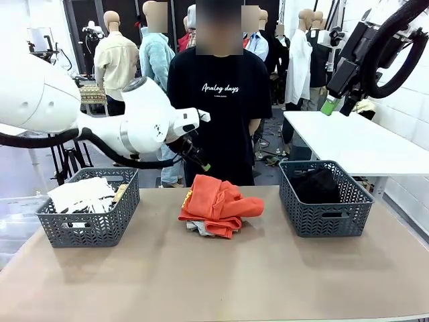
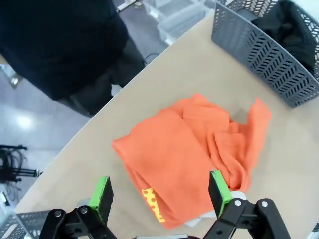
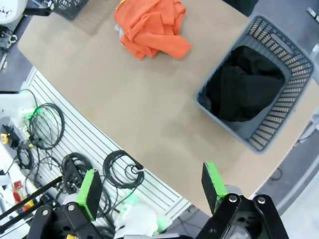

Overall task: Sort the tops and bottoms.
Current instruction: Lift clothes from the center of the table with your left hand.

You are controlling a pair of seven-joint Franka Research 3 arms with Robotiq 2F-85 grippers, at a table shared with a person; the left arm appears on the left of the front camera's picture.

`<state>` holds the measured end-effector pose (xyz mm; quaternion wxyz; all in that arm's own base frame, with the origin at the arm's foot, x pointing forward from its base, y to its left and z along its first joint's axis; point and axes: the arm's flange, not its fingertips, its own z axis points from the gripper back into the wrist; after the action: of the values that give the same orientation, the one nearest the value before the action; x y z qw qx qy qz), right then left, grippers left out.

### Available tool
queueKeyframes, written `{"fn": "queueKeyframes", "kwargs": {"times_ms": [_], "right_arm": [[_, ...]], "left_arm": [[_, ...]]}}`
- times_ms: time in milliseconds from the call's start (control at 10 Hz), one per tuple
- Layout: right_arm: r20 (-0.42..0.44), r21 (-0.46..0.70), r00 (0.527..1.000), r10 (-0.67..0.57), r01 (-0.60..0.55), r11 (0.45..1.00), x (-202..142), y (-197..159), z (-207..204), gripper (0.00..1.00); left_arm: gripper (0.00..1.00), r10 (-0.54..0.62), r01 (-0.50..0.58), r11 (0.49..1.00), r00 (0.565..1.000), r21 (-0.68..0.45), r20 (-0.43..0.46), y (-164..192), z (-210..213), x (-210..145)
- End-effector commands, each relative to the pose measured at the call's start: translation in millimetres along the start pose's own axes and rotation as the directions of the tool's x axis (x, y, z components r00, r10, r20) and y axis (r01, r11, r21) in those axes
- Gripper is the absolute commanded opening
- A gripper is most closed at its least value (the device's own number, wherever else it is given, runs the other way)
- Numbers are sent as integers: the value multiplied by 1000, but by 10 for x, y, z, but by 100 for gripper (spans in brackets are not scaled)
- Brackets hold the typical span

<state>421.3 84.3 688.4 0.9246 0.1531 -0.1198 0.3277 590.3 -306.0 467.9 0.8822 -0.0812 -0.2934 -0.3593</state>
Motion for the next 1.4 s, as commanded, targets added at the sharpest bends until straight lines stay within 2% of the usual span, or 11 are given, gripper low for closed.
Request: {"fn": "queueKeyframes", "kwargs": {"times_ms": [0,100,300,400,600,1100,1300], "right_arm": [[-10,-4,1000,-6,6,1000,-21,12,7,100],[-10,-4,1000,-6,6,1000,-21,12,7,100],[-10,-4,1000,-6,6,1000,-21,12,7,100],[-10,-4,1000,-6,6,1000,-21,12,7,100],[-10,-4,1000,-6,6,1000,-21,12,7,100],[-10,-4,1000,-6,6,1000,-21,12,7,100],[-10,-4,1000,-6,6,1000,-21,12,7,100]], "left_arm": [[100,32,-29,999,996,29,-81,-138,4,338],[100,48,-38,997,987,66,-151,-193,-99,428],[100,16,7,993,980,120,-196,-365,-319,533],[100,31,2,992,964,125,-263,-398,-462,524],[100,70,-24,989,947,147,-313,-378,-646,516],[100,161,-130,987,876,99,-454,-461,-904,469],[100,151,-139,988,884,61,-442,-591,-919,436]]}}
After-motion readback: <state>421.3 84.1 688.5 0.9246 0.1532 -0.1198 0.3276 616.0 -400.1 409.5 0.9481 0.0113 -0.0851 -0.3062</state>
